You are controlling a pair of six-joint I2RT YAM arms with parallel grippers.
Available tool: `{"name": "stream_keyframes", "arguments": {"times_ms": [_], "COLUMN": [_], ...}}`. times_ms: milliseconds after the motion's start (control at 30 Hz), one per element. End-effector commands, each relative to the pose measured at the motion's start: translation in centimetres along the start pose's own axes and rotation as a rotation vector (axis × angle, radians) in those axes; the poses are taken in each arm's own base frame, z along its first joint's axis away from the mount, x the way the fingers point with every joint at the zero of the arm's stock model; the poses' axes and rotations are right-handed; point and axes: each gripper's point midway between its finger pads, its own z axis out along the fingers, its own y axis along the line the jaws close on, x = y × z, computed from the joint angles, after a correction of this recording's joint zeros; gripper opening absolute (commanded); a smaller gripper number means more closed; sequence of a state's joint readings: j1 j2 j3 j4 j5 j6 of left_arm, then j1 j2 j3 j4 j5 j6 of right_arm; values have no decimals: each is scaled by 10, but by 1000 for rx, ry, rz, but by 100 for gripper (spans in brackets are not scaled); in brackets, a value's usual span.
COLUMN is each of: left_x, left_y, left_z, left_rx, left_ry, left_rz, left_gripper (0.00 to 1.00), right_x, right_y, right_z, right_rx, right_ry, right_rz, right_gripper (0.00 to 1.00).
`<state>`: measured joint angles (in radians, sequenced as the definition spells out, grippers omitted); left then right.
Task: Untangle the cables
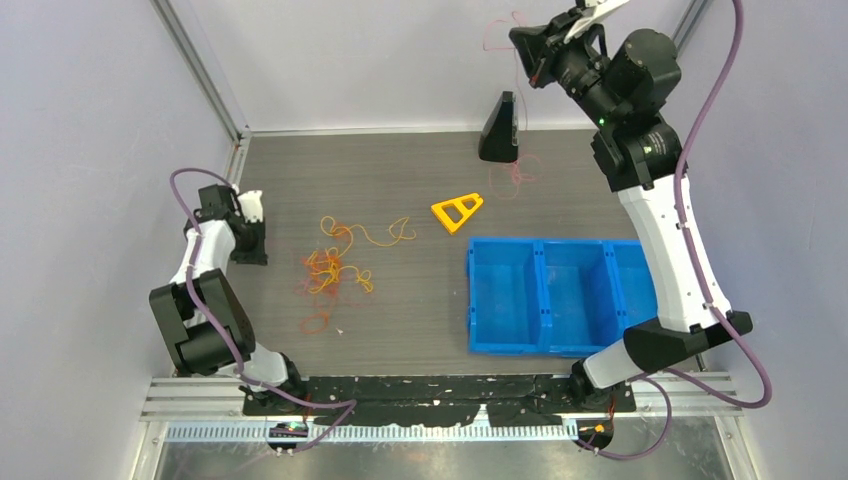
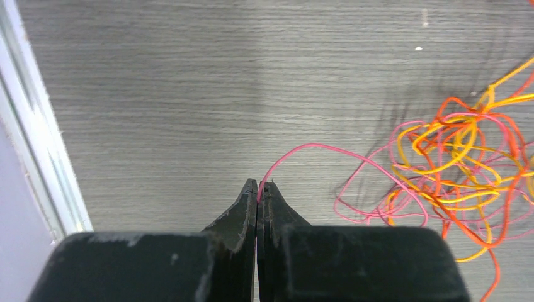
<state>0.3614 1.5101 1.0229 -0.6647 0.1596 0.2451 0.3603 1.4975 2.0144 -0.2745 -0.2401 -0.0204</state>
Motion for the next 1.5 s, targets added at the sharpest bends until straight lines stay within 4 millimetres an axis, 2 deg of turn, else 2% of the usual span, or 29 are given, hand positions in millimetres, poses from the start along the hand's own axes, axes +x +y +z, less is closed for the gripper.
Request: {"name": "stream_keyframes", "arguments": {"times_ms": [0,33,67,167,200,233,267,300,333,467,533,567,667,700,733,767,800,833,1100,1200,1300,1467], "left_x": [-22,-25,-27,-35,-38,-40,-42,-45,-46,-55,-59,-62,-66,-66,-67,-68,-68,-68,-73,-77,-81,-88], "left_y": [-22,-27,-34,-52,-58,-64,-69,-74,-78,-89,-95,-98,-109,-113,-116,-120,-123,-127,-145,-147,-147,-148], "left_z": [-20,-24,-28,-42,-46,-48,-50,-52,-53,-54,-55,-56,-60,-61,-61,-62,-63,-63,-61,-59,-57,-54], "left_rx": [122,141,172,237,258,273,286,295,300,314,332,345,376,383,388,391,396,401,432,438,440,443], "left_ry": [-103,-122,-144,-217,-238,-253,-267,-280,-287,-314,-322,-330,-346,-350,-354,-360,-364,-370,-373,-364,-361,-369], "left_rz": [57,66,81,113,130,144,158,172,185,211,218,226,248,257,266,275,281,288,310,301,291,283], "left_gripper": [0,0,0,0,0,0,0,0,0,0,0,0,0,0,0,0,0,0,0,0,0,0], "right_x": [-61,-66,-60,-59,-51,-56,-45,-48,-37,-28,-27,-23,-28,-23,-26,-19,-21,-12,3,4,4,30], "right_y": [-2,-1,-1,0,-1,0,-1,2,4,25,28,23,2,-4,-9,-13,-18,-24,-89,-112,-119,-132], "right_z": [-32,-40,-44,-67,-70,-83,-86,-98,-101,-131,-143,-147,-170,-175,-187,-192,-203,-209,-289,-319,-333,-349], "right_rx": [45,46,52,73,87,94,107,109,103,31,33,62,174,208,238,260,297,330,794,996,1080,1167], "right_ry": [-141,-149,-126,-100,-78,-83,-57,-58,-32,-2,11,30,33,52,49,66,60,84,152,169,171,274], "right_rz": [-61,-70,-74,-77,-76,-77,-64,-60,-43,-15,-16,-23,-52,-60,-73,-87,-100,-99,-186,-155,-113,-78], "right_gripper": [5,5,5,5,5,5,5,5,6,6,5,5,5,5,6,6,6,5,5,6,5,5]}}
